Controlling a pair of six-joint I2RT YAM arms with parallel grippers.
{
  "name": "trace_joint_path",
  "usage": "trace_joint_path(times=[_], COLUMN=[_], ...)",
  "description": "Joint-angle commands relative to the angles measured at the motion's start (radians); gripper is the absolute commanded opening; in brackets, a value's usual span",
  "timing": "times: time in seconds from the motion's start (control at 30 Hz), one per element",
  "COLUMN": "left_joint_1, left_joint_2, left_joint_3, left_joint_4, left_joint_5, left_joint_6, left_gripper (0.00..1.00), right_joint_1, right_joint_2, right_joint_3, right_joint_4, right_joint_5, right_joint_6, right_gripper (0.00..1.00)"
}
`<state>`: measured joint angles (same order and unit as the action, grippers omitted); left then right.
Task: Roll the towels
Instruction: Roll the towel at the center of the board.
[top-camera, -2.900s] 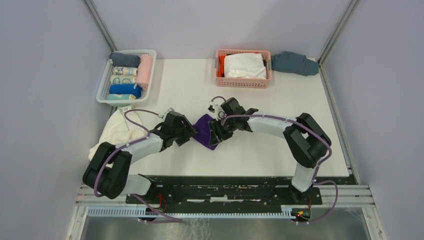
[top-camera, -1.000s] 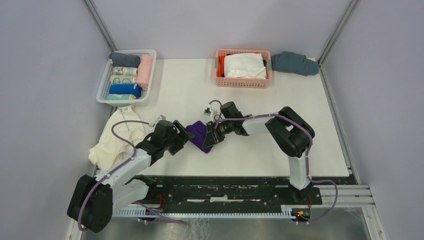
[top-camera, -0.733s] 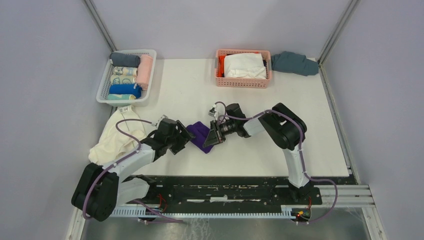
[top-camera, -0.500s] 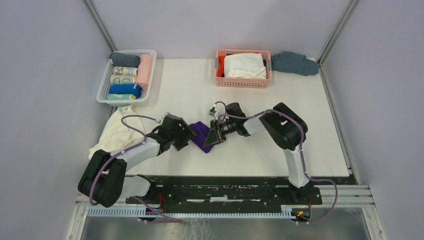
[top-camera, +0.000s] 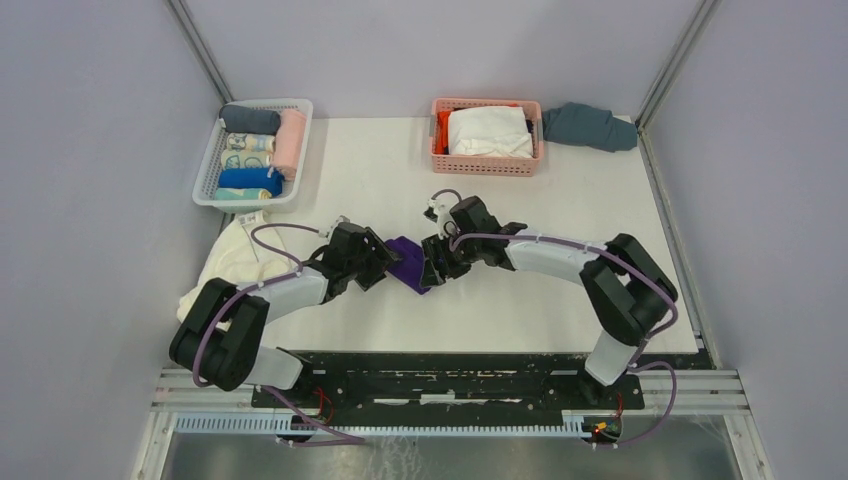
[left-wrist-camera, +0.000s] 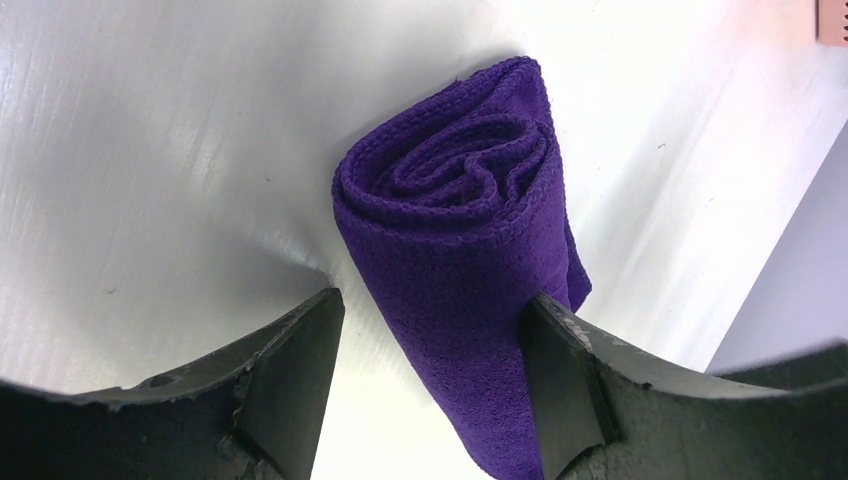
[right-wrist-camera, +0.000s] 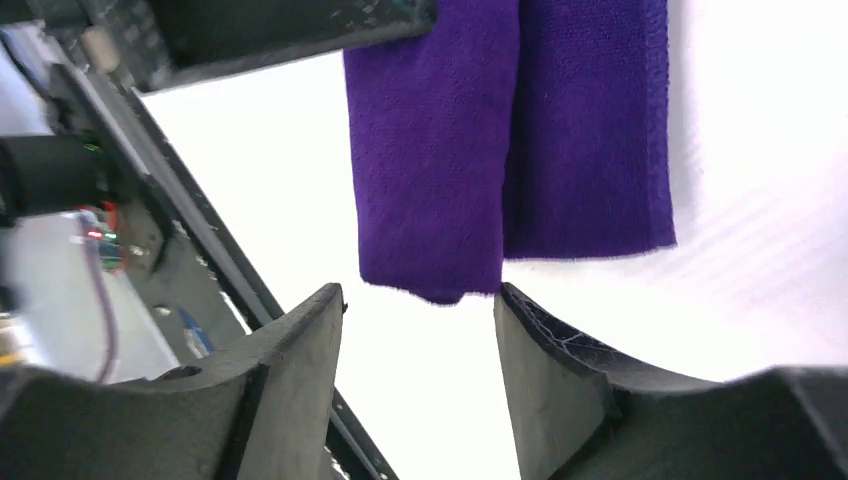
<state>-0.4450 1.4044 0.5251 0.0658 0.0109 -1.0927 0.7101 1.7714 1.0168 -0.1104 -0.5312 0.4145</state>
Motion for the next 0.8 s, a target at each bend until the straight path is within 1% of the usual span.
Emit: trace_joint_path(times=[0.0,0.1,0.17,0.33,0.53,0.67,0.77], left_joint_1=[0.003,0.003,0.004,0.003,0.004,0.004,0.004], left_joint_2=[0.056,0.053,0.052,0.050,0.048,0.048,0.044], left_joint_3=[-0.045,-0.044,-0.044,-0.041,-0.040,-0.039,-0.040], left_joint_4=[-0.142,-0.147,-0.152,-0.157,-0.160,-0.150,-0.136], left_joint_5=[-0.070,-0.070,-0.071,-0.070,-0.062,-0.050,-0.037], left_joint_6=[0.024,0.024,0.025,0.026,0.026,0.032,0.038], left_gripper=[0.73,0.73,0.73,0.73,0.74,0.76,0.79], right_joint_1=[0.093,0.175,0.219,0.287,0.300,0.299,0.294], right_joint_2=[-0.143,-0.184,-0.187,-0.134,-0.009,0.075,0.127], right_joint_3=[0.044,0.054,0.060,0.094,0.120,0.129,0.139], right_joint_4=[-0.173,-0.167,-0.149,-0.110,-0.058,-0.052,-0.067], right_joint_5=[0.350,0.519,0.584,0.620,0.633,0.639,0.636], right_joint_6=[-0.183,-0.258,-0.308,-0.396,-0.458,-0.476,-0.475], right_gripper=[0.66,0.68,0.69,0.72,0.73,0.70,0.62])
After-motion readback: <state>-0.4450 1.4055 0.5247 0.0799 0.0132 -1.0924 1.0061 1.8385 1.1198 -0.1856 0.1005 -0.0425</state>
